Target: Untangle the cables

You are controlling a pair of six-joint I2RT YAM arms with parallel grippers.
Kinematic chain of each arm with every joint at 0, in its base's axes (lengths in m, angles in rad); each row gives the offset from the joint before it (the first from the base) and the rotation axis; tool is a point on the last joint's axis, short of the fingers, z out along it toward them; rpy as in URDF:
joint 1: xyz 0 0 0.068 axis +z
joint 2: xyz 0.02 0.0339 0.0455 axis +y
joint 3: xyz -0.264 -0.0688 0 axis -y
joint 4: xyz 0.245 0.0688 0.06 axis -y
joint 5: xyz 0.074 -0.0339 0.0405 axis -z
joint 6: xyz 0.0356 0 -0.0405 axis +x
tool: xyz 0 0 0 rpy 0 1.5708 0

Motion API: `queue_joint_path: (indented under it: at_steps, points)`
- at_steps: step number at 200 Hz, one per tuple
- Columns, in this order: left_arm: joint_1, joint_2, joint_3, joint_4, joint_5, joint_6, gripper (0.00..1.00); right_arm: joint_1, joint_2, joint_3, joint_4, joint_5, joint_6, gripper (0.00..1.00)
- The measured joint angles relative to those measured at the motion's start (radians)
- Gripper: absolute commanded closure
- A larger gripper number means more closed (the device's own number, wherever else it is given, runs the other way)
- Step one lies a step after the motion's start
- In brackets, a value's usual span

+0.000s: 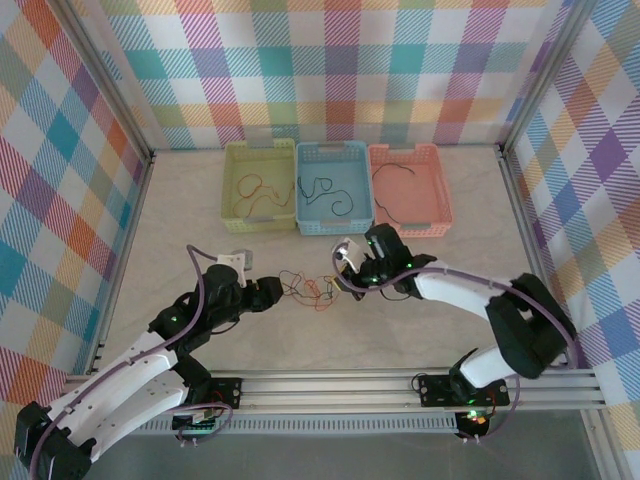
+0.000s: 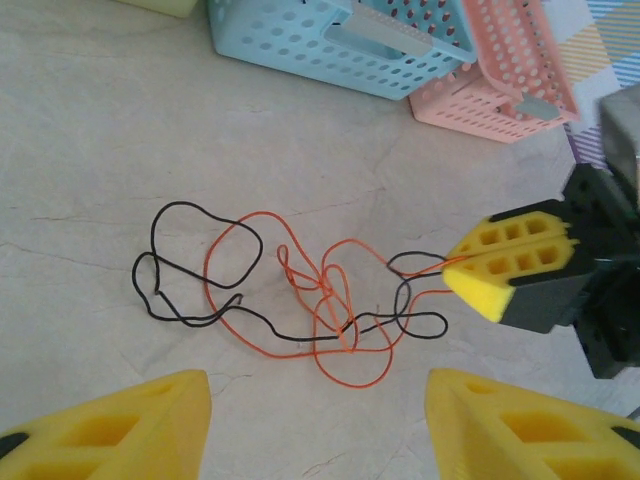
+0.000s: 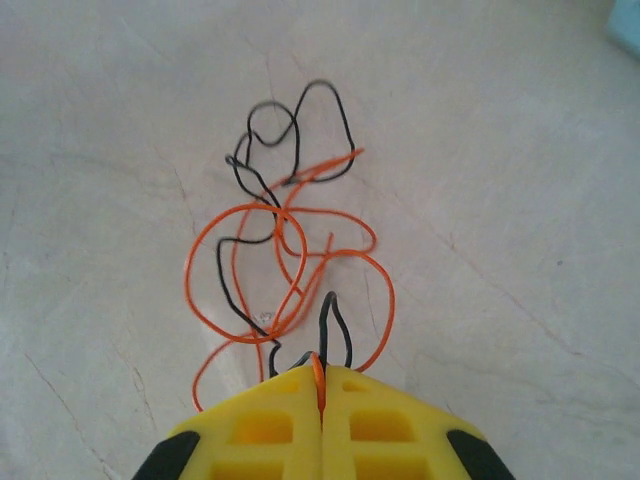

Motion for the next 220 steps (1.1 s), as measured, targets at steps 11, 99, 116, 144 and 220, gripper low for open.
queue_joint_path:
  at_steps: [11,99,116,144,220]
  points:
    - [0.000,0.012,0.000,0.014,0.011,-0.004,0.37,0.000,-0.053,-0.037,0.041,0.012,0.009,1.00]
    - [0.000,0.035,-0.024,0.111,0.146,-0.052,0.28,-0.023,-0.299,-0.212,0.325,0.072,0.183,1.00]
    - [0.000,0.041,-0.024,0.134,0.166,-0.047,0.28,-0.028,-0.309,-0.213,0.346,0.065,0.213,1.00]
    - [0.000,0.072,-0.005,0.138,0.193,-0.024,0.29,-0.029,-0.341,-0.221,0.371,0.061,0.266,1.00]
    - [-0.001,0.172,0.187,0.119,0.299,0.122,0.30,-0.029,-0.352,-0.129,0.377,0.034,0.389,1.00]
